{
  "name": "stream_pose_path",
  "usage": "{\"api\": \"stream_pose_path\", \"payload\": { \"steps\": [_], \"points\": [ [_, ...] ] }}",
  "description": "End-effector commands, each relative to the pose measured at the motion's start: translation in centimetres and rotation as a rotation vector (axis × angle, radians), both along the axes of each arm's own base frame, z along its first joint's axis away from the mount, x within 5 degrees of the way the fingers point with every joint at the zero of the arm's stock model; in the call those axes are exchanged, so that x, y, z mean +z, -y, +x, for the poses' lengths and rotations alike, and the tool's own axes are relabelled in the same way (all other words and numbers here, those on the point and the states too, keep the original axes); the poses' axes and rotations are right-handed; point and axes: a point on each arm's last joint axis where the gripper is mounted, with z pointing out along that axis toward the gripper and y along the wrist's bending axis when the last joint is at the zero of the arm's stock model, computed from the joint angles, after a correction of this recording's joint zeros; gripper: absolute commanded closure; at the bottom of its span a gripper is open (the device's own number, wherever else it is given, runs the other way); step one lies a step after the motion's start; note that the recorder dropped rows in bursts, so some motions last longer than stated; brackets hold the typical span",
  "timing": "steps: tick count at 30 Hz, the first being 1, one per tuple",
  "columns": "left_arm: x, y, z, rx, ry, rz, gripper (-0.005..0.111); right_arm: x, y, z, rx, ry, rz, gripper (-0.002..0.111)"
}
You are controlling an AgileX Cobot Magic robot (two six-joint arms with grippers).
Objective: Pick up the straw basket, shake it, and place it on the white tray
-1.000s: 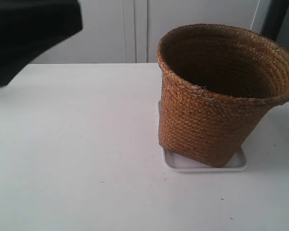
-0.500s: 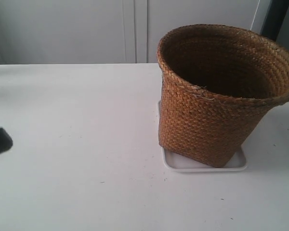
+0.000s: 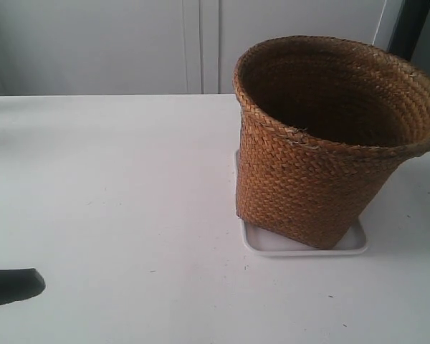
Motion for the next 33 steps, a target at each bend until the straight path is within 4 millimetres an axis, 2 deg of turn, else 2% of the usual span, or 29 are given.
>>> {"api": "stream_pose_path", "payload": {
  "steps": [1,7,9,10,12,15,18,25,29,33],
  "points": [
    [0.0,-0.1,0.0,0.001,-0.061,-0.036,0.029,-0.1,0.0,0.0,-0.007,0.0,0.003,0.056],
    [0.1,0.0,-0.3,-0.036,-0.075,-0.047,0.029,-0.1,0.0,0.0,-0.007,0.0,0.003,0.056],
    [1.3,-0.1,-0.6,-0.055,-0.042,-0.075,0.029,-0.1,0.0,0.0,-0.007,0.0,0.003,0.056],
    [1.8,-0.1,-0.9,-0.074,0.029,-0.076,0.029,-0.1,0.0,0.0,-0.006,0.0,0.004,0.056],
    [2.0,0.1,-2.1,-0.173,0.342,-0.013,0.029,-0.1,0.0,0.1,-0.005,0.0,0.005,0.056],
    [1.6,0.1,-2.4,-0.219,0.451,0.073,0.03,-0.1,0.0,0.0,-0.006,0.0,0.004,0.056],
    [1.5,0.1,-1.2,-0.091,0.35,0.075,0.03,-0.1,0.0,0.1,-0.005,0.0,0.005,0.056],
    [0.1,-1.8,2.9,0.411,-0.424,0.039,0.03,-0.1,0.0,0.1,-0.005,0.0,0.005,0.056],
    [-0.7,-3.3,4.3,0.651,-0.572,0.009,0.03,-0.1,0.0,0.1,-0.005,0.0,0.005,0.056],
    [-0.8,-3.8,4.6,0.704,-0.443,0.096,0.03,-0.1,0.0,0.0,-0.006,0.0,0.004,0.056]
  ]
}}
